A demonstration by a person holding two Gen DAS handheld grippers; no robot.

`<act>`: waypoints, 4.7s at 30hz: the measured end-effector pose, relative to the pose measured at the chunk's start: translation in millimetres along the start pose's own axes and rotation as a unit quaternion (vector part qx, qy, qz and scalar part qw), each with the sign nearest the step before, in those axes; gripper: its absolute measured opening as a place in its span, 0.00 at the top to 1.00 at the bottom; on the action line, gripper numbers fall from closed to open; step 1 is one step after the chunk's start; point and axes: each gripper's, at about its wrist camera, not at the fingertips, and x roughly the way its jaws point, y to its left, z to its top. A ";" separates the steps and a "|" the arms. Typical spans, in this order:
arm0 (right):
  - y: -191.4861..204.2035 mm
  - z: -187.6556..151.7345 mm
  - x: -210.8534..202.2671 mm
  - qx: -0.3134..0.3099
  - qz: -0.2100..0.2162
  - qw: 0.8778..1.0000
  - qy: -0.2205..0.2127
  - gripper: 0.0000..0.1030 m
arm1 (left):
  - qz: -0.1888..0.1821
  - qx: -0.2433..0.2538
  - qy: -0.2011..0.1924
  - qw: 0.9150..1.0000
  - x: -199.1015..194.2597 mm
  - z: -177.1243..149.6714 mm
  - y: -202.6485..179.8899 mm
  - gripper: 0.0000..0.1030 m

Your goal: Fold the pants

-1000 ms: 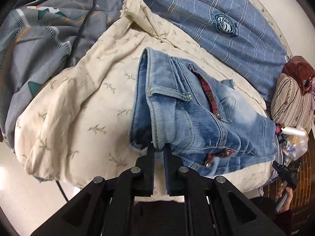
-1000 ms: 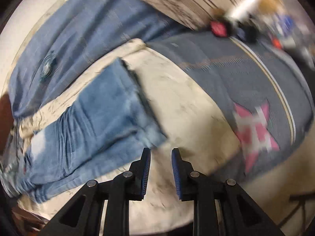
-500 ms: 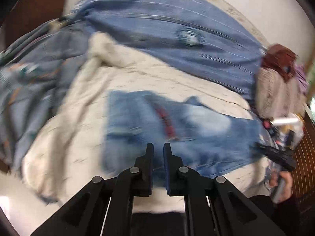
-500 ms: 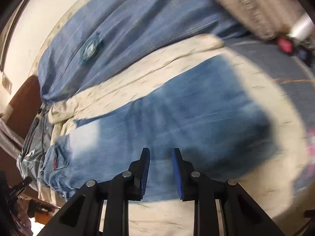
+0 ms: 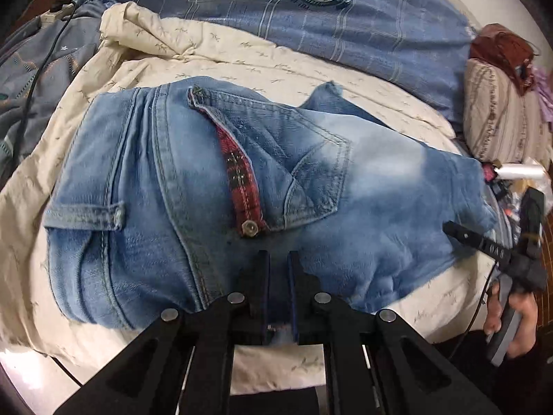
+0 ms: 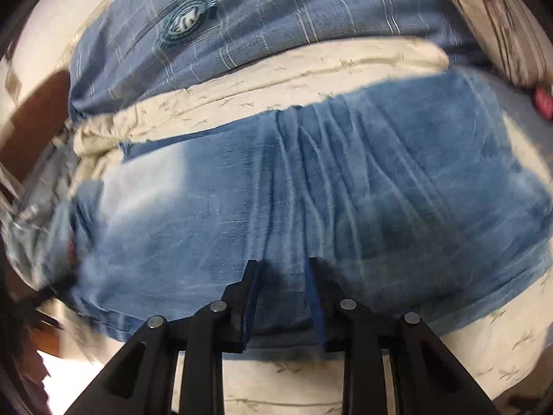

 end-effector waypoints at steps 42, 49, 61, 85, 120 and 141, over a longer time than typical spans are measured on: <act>191.0 98.4 127.7 -0.176 -0.024 0.981 0.078 0.58 | -0.077 0.065 -0.001 0.995 12.3 -34.3 -26.5 0.68; 182.5 112.2 119.3 -0.103 0.022 0.992 0.069 0.55 | -0.101 0.043 0.015 0.994 2.3 -29.4 -14.8 0.68; 37.3 88.6 -17.0 0.016 0.012 0.997 -0.068 0.48 | 0.022 0.037 -0.067 0.997 -41.2 7.7 25.8 0.68; -84.7 22.2 -44.4 0.119 -0.109 0.987 0.001 0.44 | 0.121 0.054 -0.054 0.990 -14.3 3.2 40.0 0.66; -58.9 45.5 -27.7 0.139 -0.113 0.982 -0.062 0.43 | 0.133 0.088 -0.061 0.985 -12.4 0.7 36.2 0.63; -47.0 41.9 -49.4 0.072 -0.166 0.976 -0.122 0.43 | 0.161 0.062 -0.065 0.983 -21.7 1.7 28.3 0.61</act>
